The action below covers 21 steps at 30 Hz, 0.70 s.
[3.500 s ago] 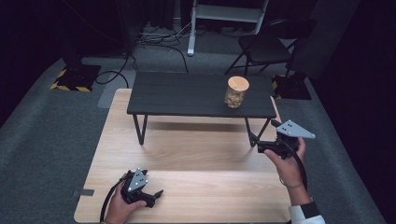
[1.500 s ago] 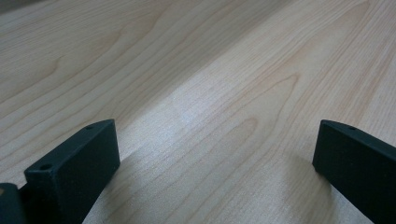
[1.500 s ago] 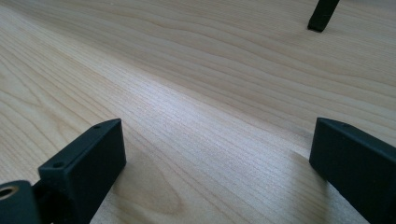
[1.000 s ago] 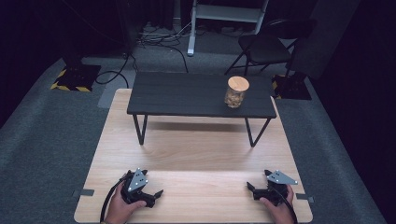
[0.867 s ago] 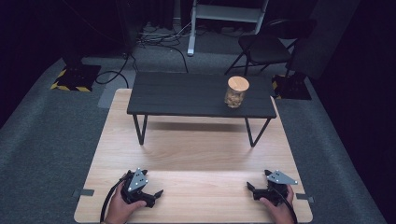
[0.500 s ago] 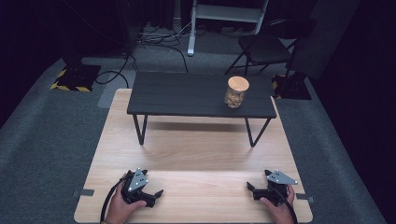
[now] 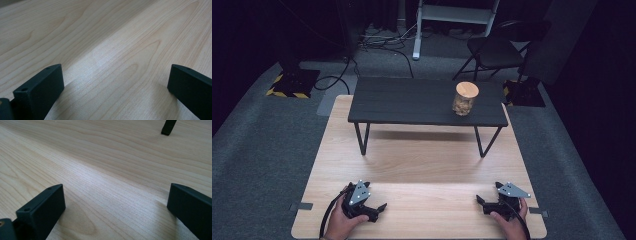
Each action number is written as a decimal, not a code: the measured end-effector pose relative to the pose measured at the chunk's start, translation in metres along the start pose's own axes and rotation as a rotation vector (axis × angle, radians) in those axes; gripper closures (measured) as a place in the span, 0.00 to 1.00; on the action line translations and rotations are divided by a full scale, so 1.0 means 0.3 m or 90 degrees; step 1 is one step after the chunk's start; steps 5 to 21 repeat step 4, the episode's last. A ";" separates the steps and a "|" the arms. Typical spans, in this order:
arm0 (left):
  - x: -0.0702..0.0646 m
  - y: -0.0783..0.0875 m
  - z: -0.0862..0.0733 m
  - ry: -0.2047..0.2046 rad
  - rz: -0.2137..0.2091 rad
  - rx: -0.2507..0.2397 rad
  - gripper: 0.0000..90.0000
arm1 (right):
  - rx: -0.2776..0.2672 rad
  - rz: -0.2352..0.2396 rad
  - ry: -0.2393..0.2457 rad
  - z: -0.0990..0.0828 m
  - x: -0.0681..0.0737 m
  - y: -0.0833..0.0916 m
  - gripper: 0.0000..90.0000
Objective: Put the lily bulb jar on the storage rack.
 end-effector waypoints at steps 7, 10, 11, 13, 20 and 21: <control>0.000 0.000 0.000 0.000 0.000 0.000 0.01 | 0.000 0.000 0.000 0.000 0.000 0.000 0.01; 0.000 0.000 0.000 0.000 0.000 0.000 0.01 | 0.000 0.000 0.000 0.000 0.000 0.000 0.01; 0.000 0.000 0.000 0.000 0.000 0.000 0.01 | 0.000 0.000 0.000 0.000 0.000 0.000 0.01; 0.000 0.000 0.000 0.000 0.000 0.000 0.01 | 0.000 0.000 0.000 0.000 0.000 0.000 0.01; 0.000 0.000 0.000 0.000 0.000 0.000 0.01 | 0.000 0.000 0.000 0.000 0.000 0.000 0.01; 0.000 0.000 0.000 0.000 0.000 0.000 0.01 | 0.000 0.000 0.000 0.000 0.000 0.000 0.01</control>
Point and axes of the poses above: each handheld gripper's, and its own axes: y roughly backward along the jaws, z roughly out of its top, x roughly to its left, the point moved 7 cm from there along -y, roughly forward along the jaws, and after that the axes turned 2 degrees about z, right-handed, at the moved point
